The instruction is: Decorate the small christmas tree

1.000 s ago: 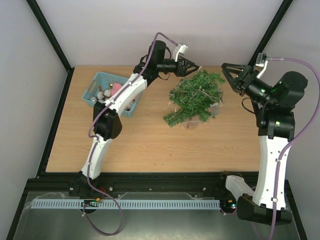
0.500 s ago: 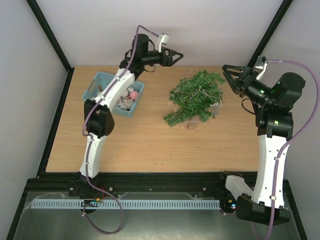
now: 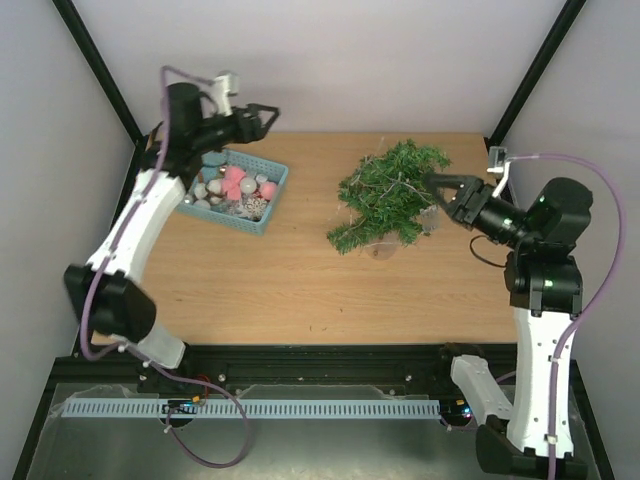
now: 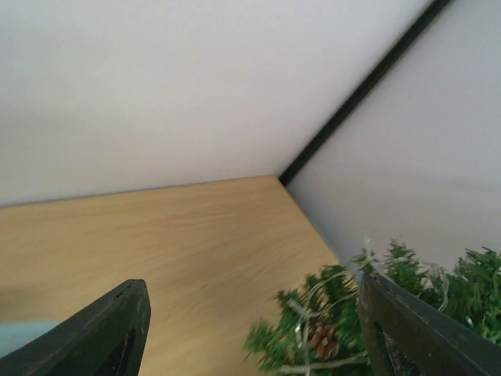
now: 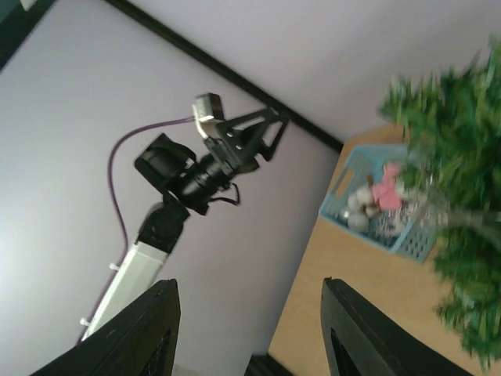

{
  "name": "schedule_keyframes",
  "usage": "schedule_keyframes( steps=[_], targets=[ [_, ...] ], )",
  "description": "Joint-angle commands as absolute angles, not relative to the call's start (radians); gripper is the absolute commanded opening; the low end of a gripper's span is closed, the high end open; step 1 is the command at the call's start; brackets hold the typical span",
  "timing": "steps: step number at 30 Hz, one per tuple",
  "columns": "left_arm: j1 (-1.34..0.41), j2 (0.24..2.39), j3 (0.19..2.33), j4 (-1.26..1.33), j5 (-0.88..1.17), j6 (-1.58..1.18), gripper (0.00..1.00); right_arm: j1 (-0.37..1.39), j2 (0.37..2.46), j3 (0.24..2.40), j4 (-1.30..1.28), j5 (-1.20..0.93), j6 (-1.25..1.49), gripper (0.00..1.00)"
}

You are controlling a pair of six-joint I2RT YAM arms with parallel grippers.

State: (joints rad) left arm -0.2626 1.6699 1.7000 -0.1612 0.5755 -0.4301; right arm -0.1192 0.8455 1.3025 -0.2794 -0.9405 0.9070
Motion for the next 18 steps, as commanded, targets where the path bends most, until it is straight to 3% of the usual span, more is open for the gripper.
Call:
schedule_keyframes(
  steps=[1, 4, 9, 18],
  targets=[
    [-0.187, 1.463, 1.467, -0.18, 0.525, -0.481, 0.76, -0.041, 0.803, 1.225, -0.382, -1.007, 0.837, 0.51],
    [-0.169, 1.38, 1.369, -0.215, 0.512, -0.482, 0.76, 0.042, 0.768, 1.172, -0.483, -1.024, 0.776, 0.52],
    [-0.152, 1.319, 1.253, -0.223, 0.511, -0.491, 0.76, 0.113, 0.68, 0.893, -0.646, -0.952, 0.688, 0.48],
    [-0.132, 1.228, 1.18, -0.254, 0.503, -0.486, 0.75, 0.236, 0.427, 0.44, -0.452, -0.837, 0.962, 0.42]
  ],
)
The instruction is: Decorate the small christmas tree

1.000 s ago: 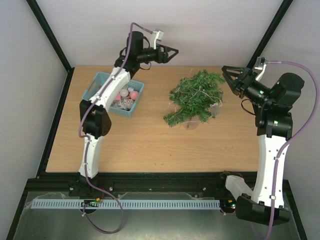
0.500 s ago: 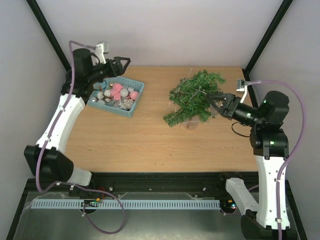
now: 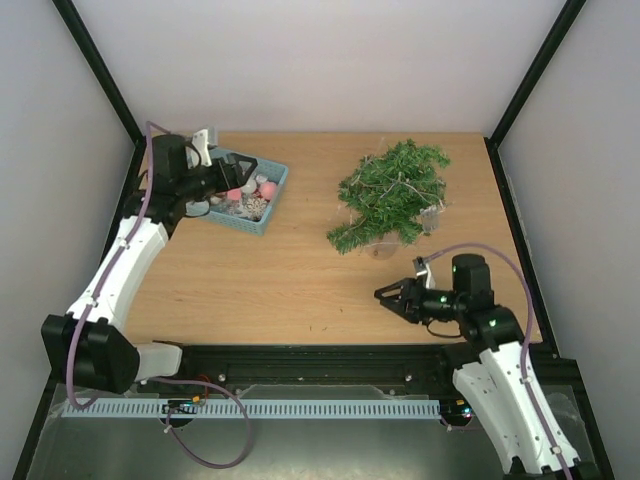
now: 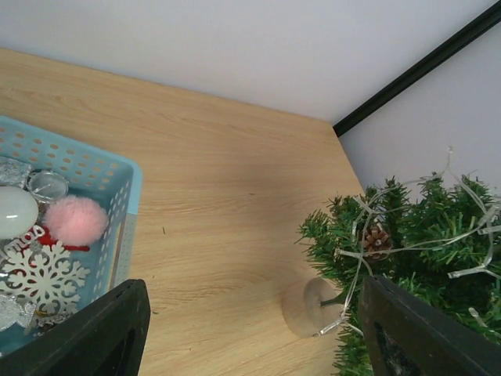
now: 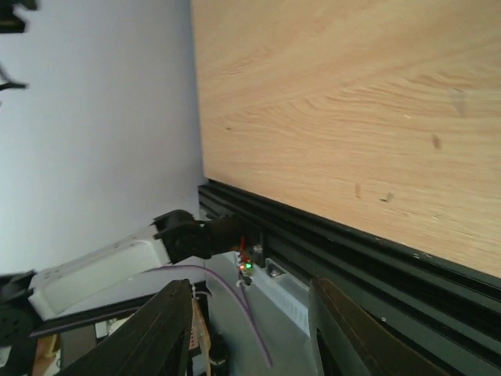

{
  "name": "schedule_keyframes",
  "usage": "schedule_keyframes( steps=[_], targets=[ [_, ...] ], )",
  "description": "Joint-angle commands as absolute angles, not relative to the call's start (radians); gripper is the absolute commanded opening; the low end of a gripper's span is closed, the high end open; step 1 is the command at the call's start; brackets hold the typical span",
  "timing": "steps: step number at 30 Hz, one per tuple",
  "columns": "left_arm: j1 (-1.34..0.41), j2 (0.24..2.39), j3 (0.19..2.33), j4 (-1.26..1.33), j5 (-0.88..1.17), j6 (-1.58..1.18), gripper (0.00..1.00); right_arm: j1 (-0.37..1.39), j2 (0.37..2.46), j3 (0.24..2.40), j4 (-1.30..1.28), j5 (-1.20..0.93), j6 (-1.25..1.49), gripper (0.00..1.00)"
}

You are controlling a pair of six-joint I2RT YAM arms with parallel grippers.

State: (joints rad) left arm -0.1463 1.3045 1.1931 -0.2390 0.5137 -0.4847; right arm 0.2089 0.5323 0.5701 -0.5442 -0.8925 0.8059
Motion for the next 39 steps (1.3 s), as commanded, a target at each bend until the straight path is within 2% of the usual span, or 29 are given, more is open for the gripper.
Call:
schedule_keyframes(
  steps=[1, 4, 7, 14, 24, 31, 39],
  targets=[
    [-0.128, 1.214, 1.163, -0.253, 0.502, -0.488, 0.75, 0.237, 0.39, 0.396, -0.424, -0.799, 1.002, 0.43],
    [-0.12, 1.185, 1.124, -0.249, 0.496, -0.494, 0.75, 0.236, 0.363, 0.277, -0.257, -0.741, 1.133, 0.43],
    [-0.112, 1.175, 1.103, -0.257, 0.498, -0.493, 0.75, 0.236, 0.42, 0.206, -0.11, -0.63, 1.23, 0.44],
    [-0.104, 1.169, 1.077, -0.259, 0.495, -0.48, 0.75, 0.218, 0.737, 0.172, 0.213, -0.396, 1.29, 0.46],
    [-0.103, 1.192, 1.05, -0.26, 0.492, -0.462, 0.75, -0.023, 1.109, 0.242, 0.448, -0.444, 1.152, 0.45],
    [-0.103, 1.212, 1.034, -0.242, 0.487, -0.466, 0.74, -0.035, 1.355, 0.356, 0.607, -0.482, 1.127, 0.41],
    [-0.103, 1.221, 1.037, -0.246, 0.475, -0.463, 0.74, -0.029, 1.528, 0.443, 0.73, -0.559, 1.152, 0.36]
  ],
)
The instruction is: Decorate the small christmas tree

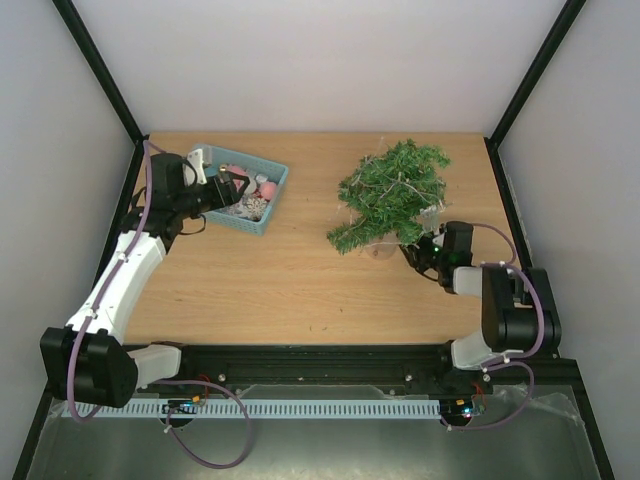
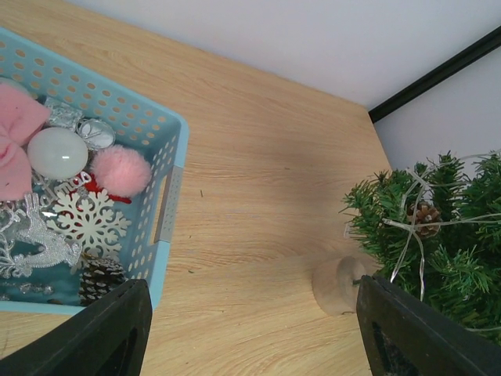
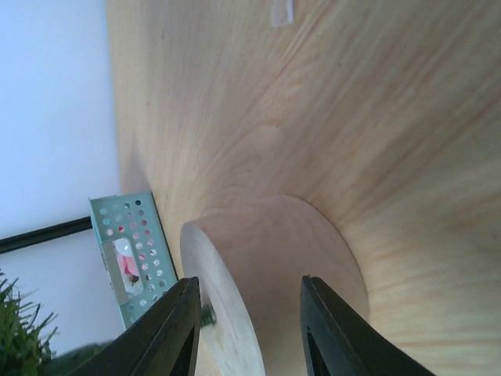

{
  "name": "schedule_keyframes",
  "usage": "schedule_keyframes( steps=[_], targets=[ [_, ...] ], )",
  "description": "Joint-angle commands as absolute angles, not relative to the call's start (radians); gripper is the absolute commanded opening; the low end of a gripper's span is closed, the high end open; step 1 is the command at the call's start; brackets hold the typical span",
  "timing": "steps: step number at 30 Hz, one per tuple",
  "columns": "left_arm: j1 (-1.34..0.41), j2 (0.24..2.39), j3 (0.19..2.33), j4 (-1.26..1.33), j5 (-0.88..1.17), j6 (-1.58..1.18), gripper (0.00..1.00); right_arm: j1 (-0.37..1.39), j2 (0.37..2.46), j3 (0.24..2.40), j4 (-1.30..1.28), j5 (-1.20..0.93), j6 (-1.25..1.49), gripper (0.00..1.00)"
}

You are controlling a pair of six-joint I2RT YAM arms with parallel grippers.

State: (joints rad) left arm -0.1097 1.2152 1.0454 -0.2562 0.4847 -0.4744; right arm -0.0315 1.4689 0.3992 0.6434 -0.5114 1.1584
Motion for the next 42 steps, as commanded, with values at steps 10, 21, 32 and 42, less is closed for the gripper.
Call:
schedule_keyframes(
  steps=[10, 21, 32, 42],
  targets=[
    [-0.101, 1.213, 1.048, -0.282, 0.444, -0.451, 0.73, 0.079, 1.667, 0.542, 0.773, -0.564, 1.177, 0.29],
    [-0.042, 1.185, 1.033, -0.322, 0.44, -0.428, 0.73, 0.167, 1.769, 0.618, 0.836, -0.542, 1.24, 0.29],
    [0.011, 1.185, 0.996, -0.323, 0.452, -0.422, 0.73, 0.246, 1.818, 0.677, 0.864, -0.513, 1.285, 0.29],
    [0.033, 1.211, 0.967, -0.296, 0.442, -0.432, 0.73, 0.262, 1.802, 0.682, 0.843, -0.494, 1.281, 0.29]
  ],
)
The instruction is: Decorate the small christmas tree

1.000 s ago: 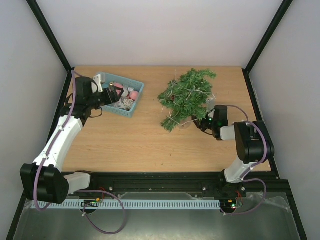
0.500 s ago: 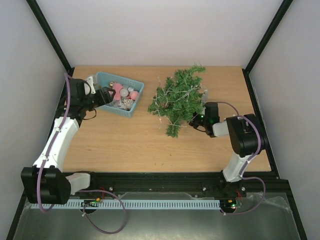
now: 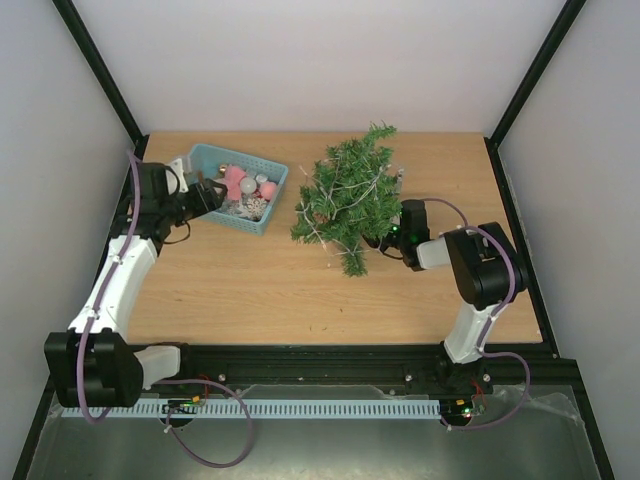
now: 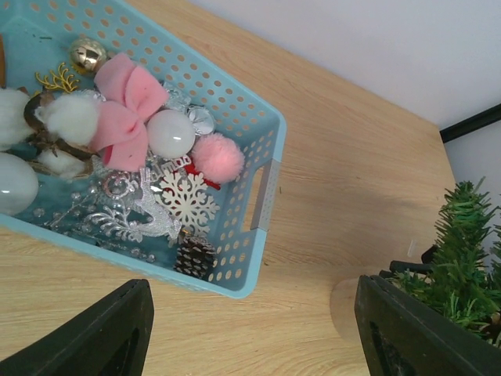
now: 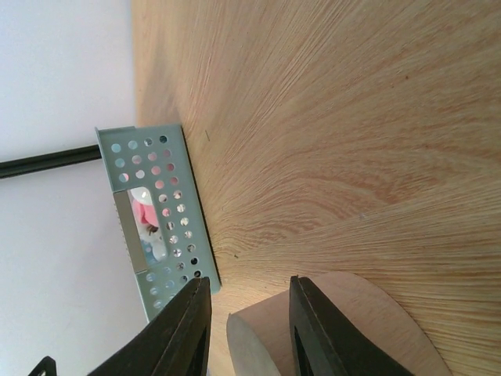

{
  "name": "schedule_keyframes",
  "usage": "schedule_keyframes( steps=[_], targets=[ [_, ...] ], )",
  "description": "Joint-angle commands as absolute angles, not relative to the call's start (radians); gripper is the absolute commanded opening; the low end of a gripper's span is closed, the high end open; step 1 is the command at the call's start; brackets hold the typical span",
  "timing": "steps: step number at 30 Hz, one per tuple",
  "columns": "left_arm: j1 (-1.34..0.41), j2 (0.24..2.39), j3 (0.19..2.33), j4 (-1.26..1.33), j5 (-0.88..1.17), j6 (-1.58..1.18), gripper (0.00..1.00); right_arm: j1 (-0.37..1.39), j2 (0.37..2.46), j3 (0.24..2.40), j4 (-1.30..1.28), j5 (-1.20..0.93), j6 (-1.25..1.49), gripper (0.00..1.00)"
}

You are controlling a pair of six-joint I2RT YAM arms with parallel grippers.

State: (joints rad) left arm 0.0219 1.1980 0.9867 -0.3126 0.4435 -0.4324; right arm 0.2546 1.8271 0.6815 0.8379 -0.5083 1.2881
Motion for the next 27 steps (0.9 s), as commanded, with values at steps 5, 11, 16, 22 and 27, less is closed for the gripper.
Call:
schedule_keyframes(
  steps=[5, 11, 16, 22, 27],
  targets=[
    [0.034, 1.233, 0.959, -0.279, 0.445, -0.439, 0.73, 0.253, 1.755, 0.625, 0.837, -0.477, 1.266, 0.31],
    [0.034, 1.301, 0.972, -0.238, 0.432, -0.451, 0.72, 0.2, 1.678, 0.538, 0.854, -0.498, 1.261, 0.35],
    [0.034, 1.407, 1.019, -0.19, 0.4, -0.483, 0.72, 0.128, 1.557, 0.471, 0.764, -0.525, 1.188, 0.4],
    [0.031, 1.554, 1.11, -0.186, 0.241, -0.48, 0.68, 0.1, 1.342, 0.434, 0.513, -0.519, 1.021, 0.43],
    [0.007, 1.687, 1.237, -0.299, 0.073, -0.432, 0.55, 0.1, 1.19, 0.488, 0.27, -0.482, 0.852, 0.46]
  ],
)
